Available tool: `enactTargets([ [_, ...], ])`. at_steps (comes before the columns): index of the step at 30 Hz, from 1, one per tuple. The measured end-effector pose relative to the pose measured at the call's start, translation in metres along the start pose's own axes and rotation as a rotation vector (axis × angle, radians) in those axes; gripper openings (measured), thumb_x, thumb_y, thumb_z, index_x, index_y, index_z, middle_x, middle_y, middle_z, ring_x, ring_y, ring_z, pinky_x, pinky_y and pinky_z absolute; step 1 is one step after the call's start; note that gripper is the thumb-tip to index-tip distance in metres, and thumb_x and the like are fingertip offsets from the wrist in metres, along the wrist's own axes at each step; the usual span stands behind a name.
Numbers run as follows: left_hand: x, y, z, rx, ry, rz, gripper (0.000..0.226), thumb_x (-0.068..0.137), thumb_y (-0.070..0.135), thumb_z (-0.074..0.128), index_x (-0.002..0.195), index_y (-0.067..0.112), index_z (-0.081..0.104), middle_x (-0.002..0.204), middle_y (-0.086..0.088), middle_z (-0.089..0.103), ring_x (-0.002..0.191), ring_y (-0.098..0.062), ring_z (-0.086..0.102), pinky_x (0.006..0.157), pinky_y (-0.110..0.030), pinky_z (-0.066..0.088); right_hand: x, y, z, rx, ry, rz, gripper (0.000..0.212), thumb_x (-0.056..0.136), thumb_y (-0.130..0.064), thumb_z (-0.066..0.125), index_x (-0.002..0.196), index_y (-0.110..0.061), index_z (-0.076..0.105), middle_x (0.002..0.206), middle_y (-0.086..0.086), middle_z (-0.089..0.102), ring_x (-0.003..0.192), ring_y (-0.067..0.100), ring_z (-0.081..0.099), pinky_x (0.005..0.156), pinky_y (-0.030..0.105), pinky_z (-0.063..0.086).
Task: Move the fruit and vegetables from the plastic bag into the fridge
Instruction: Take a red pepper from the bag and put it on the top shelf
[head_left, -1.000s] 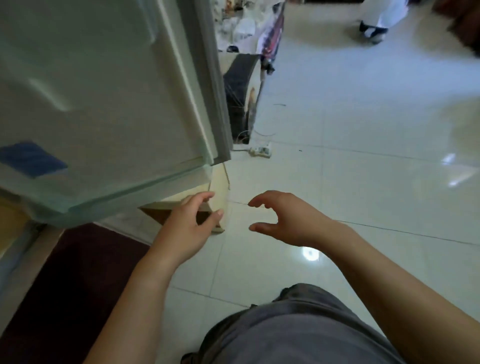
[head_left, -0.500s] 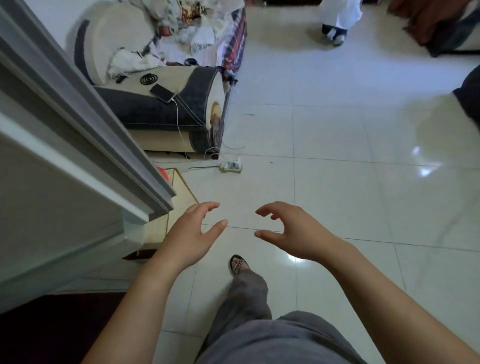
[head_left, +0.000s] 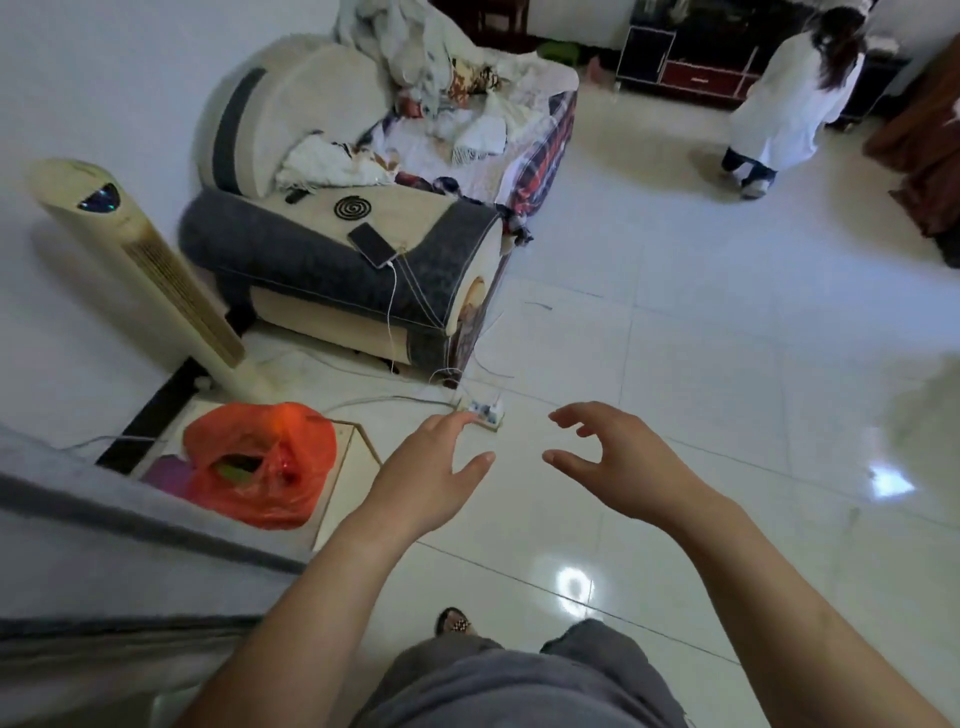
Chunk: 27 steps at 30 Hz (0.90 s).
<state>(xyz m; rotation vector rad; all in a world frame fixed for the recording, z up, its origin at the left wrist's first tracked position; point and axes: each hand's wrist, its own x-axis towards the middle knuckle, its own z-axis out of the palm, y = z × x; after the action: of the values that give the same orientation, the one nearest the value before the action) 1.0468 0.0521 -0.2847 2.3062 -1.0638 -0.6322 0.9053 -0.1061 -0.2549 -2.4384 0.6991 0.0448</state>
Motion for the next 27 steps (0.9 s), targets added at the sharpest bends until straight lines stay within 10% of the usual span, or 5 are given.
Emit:
enactTargets([
  [19, 0.12, -0.047, -0.043, -0.271, 0.363, -0.721, 0.065, 0.079, 0.049, 0.057, 0.135, 0.017, 0.044, 0.136, -0.001, 0.047, 0.125, -0.012, 0.044, 0.098, -0.018, 0.03, 0.303, -0.019, 0.008, -0.042, -0.583, -0.598, 0.042, 0.088, -0.044, 0.056, 0.125, -0.026, 0.05, 0.122, -0.008, 0.053, 0.107, 0.008, 0.05, 0.084, 0.018, 0.038],
  [27, 0.108, -0.061, -0.044, -0.401, 0.525, -0.998, 0.052, 0.09, 0.035, 0.056, 0.137, 0.025, 0.038, 0.138, 0.002, 0.043, 0.125, -0.015, 0.044, 0.104, -0.038, 0.04, 0.354, -0.061, 0.052, -0.134, -0.779, -0.782, 0.041, 0.087, -0.045, 0.057, 0.123, -0.029, 0.051, 0.125, -0.01, 0.053, 0.101, 0.001, 0.047, 0.082, 0.012, 0.032],
])
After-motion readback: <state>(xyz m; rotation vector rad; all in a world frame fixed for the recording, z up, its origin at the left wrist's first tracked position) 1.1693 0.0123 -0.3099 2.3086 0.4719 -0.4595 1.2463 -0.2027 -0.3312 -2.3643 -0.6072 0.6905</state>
